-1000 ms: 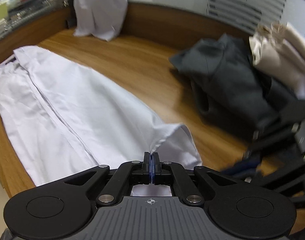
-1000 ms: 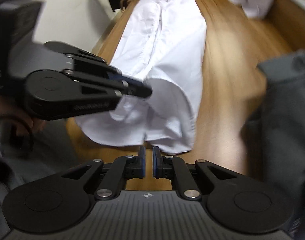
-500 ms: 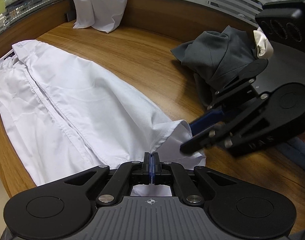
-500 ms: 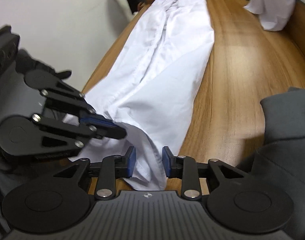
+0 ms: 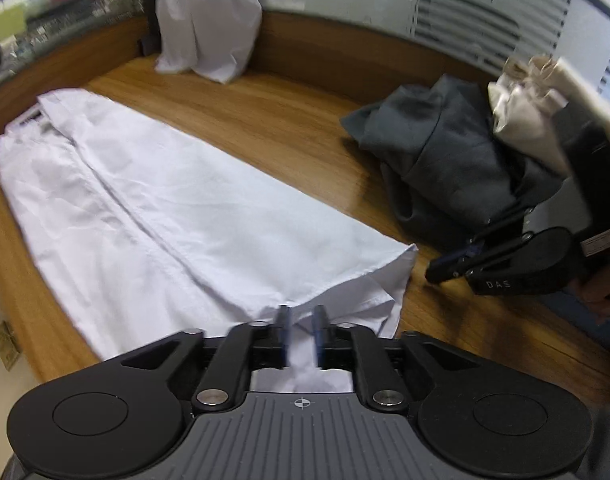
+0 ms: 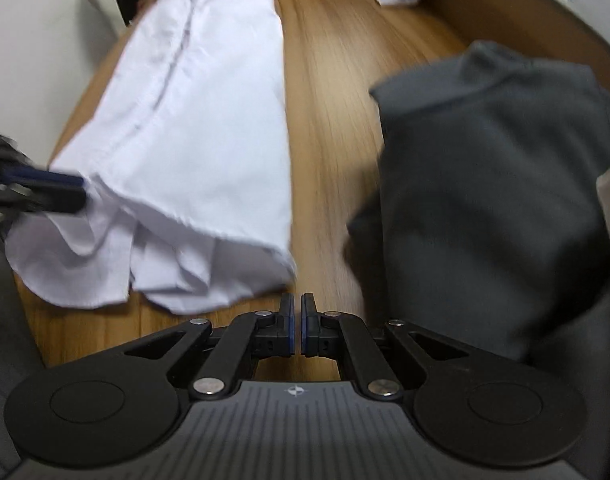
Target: Fold clothes
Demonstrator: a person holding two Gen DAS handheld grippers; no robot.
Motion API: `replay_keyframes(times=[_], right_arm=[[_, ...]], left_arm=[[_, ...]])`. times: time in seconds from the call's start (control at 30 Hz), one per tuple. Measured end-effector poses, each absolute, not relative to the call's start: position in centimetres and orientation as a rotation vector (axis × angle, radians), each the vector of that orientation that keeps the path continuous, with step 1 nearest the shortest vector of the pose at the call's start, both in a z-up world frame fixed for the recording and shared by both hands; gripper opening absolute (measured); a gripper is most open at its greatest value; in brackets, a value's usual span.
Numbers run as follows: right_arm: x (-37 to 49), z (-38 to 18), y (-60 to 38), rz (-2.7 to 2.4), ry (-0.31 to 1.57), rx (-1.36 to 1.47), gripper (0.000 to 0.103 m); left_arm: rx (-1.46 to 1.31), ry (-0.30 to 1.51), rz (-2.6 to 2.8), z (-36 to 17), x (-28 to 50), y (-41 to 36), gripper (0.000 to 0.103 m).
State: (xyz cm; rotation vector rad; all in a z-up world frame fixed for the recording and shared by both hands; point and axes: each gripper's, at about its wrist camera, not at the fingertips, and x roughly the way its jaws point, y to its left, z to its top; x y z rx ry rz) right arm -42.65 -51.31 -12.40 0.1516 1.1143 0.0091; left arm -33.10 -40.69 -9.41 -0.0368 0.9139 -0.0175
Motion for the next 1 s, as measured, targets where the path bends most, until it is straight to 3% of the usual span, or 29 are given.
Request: replay_keyframes(times=[0.27, 0.33, 0.5, 0.6, 0.73, 0.9, 0.93, 1.0], right_arm=[[-42.3, -7.7, -49.5, 0.146, 0.919, 0.082, 0.006], [-39.8, -7.6, -47.9, 0.207, 0.906, 0.053, 0.014], [-35.8, -8.2, -44.9, 0.373, 0.919, 0.072, 0.019], [-34.6, -8.9, -43.0, 0.477, 0.961, 0.044, 0.028], [-34.7, -9.9, -40.8, 0.569, 0.975, -0.043, 0.028], [-34.8, -10.8, -38.4, 0.575, 0.92, -0.188, 0.026], [-34.8, -10.8, -38.2, 0.56, 0.908, -0.205, 0.009], [-34.7, -10.4, -38.3, 0.522, 0.884, -0.2, 0.004]], left_arm=[[-0.052, 0.939, 0.061, -9.0, -35.2, -38.2, 0.024], [-0.042, 0.963, 0.05, -9.7, -34.9, -38.3, 0.024], [-0.016, 1.021, 0.008, -11.3, -34.3, -38.9, 0.023], [-0.034, 1.076, 0.01, -12.3, -34.3, -38.8, 0.023], [-0.099, 1.051, 0.031, -12.1, -35.2, -37.8, 0.024], [-0.168, 0.979, 0.095, -10.7, -36.4, -35.9, 0.025], [-0.171, 0.969, 0.106, -10.5, -36.6, -35.5, 0.027], [-0.172, 0.952, 0.132, -10.2, -36.8, -34.8, 0.03]])
